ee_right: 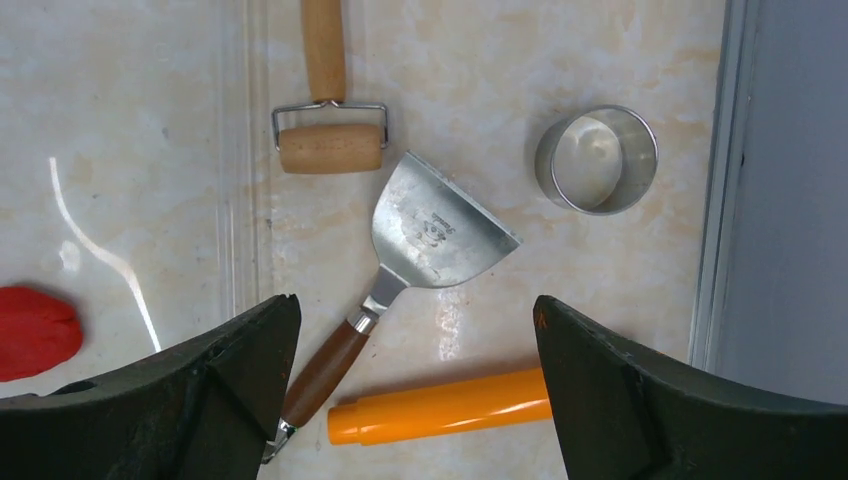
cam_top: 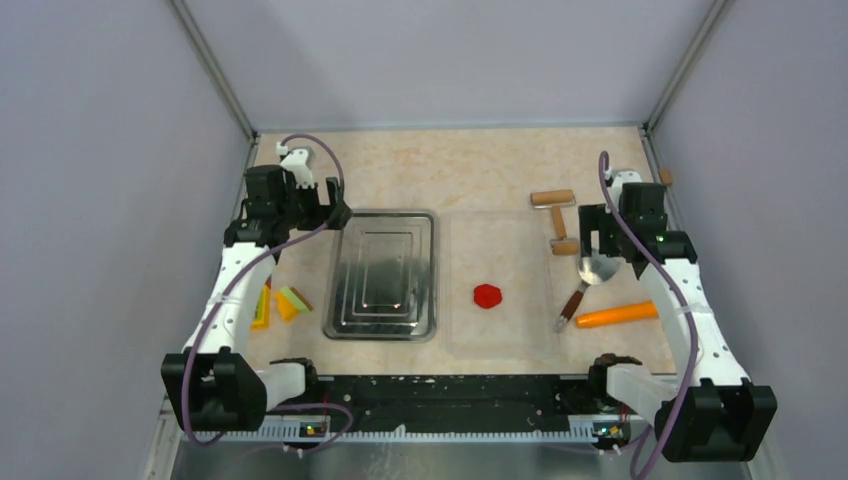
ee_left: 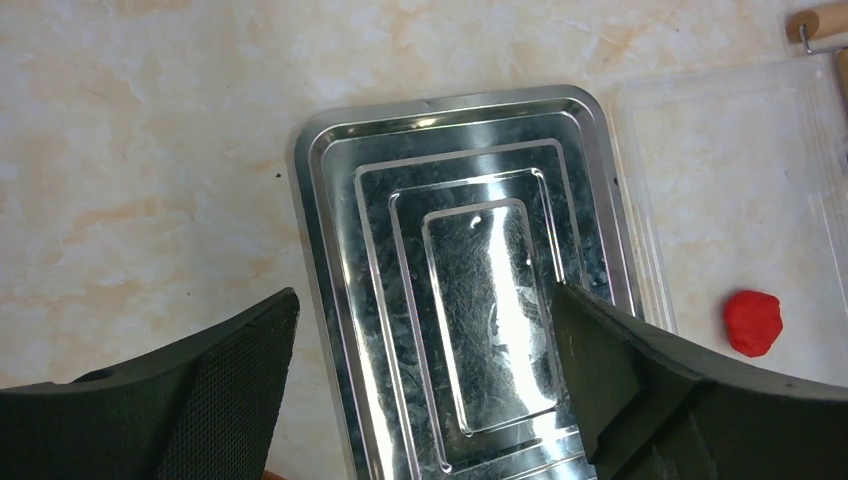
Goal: Roll out the dumpling wrappers from the dough
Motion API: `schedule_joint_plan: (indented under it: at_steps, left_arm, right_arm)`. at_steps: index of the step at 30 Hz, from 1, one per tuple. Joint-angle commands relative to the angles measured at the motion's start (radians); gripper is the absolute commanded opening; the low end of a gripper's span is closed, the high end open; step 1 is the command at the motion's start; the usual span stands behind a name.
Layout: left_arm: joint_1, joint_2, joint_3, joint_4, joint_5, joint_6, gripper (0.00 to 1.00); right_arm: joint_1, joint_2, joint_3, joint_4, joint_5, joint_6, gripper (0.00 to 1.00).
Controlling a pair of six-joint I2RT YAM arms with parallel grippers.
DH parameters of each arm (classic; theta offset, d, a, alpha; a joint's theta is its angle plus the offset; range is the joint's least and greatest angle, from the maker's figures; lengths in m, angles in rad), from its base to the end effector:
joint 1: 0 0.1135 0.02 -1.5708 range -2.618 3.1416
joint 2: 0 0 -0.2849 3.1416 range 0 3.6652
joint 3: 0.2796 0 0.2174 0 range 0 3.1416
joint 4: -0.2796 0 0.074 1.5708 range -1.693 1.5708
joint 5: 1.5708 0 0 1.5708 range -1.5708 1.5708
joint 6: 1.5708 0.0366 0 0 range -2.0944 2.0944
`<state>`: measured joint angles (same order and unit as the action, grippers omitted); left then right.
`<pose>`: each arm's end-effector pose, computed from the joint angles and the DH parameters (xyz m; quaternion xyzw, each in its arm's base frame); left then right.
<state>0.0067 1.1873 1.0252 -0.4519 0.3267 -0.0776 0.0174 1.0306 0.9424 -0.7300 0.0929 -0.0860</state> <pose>0.2182 -0.0103 0.3406 0.0379 0.8783 -0.1604 0.4488 0.1624 -0.0006 0.3186 -0.0310 0.9287 -0.0557 0.3654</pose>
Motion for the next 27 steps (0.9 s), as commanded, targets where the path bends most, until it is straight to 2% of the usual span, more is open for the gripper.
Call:
schedule_joint_plan:
  at_steps: [1,4,6,10,15,19,27]
  left_arm:
    - [-0.026,-0.006,0.017,0.002,0.059,0.030,0.99]
    - [-0.037,-0.006,0.006,0.018,0.082,0.007,0.99]
    - [-0.039,0.001,0.008,0.015,0.112,-0.023,0.99]
    - [-0.037,-0.003,0.009,0.000,0.158,-0.022,0.96]
    - [-0.038,-0.018,0.022,-0.037,0.206,0.055,0.93]
    - [-0.039,-0.038,0.003,-0.025,0.124,0.057,0.94]
    - [-0.038,-0.037,0.003,-0.024,0.193,0.061,0.93]
  right_arm:
    - [0.002,0.015,0.016,0.132,-0.056,-0.033,0.89]
    - [0.002,0.068,0.027,0.175,-0.121,-0.070,0.90]
    - [0.002,0.152,0.059,0.191,-0.144,-0.051,0.87]
    - [0.003,0.304,0.119,0.221,-0.220,-0.008,0.77]
    - [0.004,0.512,0.218,0.156,-0.380,-0.110,0.53]
    - [0.007,0.602,0.245,0.181,-0.375,-0.113,0.53]
    - [0.012,0.725,0.282,0.255,-0.319,-0.104,0.50]
